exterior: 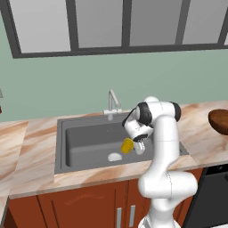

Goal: Pick the mug and place it in the sink. Pick the bowl and place it in the open cabinet and then close the cabinet.

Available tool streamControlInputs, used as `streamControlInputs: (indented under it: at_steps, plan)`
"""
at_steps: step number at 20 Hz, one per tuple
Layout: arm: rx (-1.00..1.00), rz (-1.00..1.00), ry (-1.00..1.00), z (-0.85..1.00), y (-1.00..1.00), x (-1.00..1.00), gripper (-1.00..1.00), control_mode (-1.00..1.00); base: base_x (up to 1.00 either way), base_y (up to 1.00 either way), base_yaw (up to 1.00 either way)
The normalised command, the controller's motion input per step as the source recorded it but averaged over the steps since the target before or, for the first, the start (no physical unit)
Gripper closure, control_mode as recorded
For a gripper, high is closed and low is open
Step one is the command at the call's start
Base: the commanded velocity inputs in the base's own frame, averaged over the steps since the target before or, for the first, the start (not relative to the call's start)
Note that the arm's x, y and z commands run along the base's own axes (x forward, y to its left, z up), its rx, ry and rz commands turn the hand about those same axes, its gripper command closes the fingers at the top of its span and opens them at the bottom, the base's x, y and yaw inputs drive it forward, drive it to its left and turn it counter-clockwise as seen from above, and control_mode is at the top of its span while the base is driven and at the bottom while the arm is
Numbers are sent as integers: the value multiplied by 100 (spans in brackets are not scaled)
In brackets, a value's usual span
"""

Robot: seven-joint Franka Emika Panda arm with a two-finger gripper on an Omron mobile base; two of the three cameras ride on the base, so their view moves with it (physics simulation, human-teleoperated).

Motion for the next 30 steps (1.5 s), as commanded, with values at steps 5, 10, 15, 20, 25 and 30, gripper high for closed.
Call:
streamControlInputs:
  at_steps: [5, 10, 15, 20, 25, 30]
  plan:
    - [1, 0, 0, 11, 1, -7, -100, -100, 0, 0, 0]
    - [1, 0, 0, 24, 0, -1, -100, -100, 0, 0, 0]
    - [4, 0, 2, 39, -3, -1, -100, -100, 0, 0, 0]
    - [2, 0, 2, 41, -11, -9, -100, -100, 0, 0, 0]
    - [0, -6, 0, 78, -11, -16, -100, -100, 0, 0, 0]
    - [0, -11, 1, 100, -11, -2, -100, -100, 0, 0, 0]
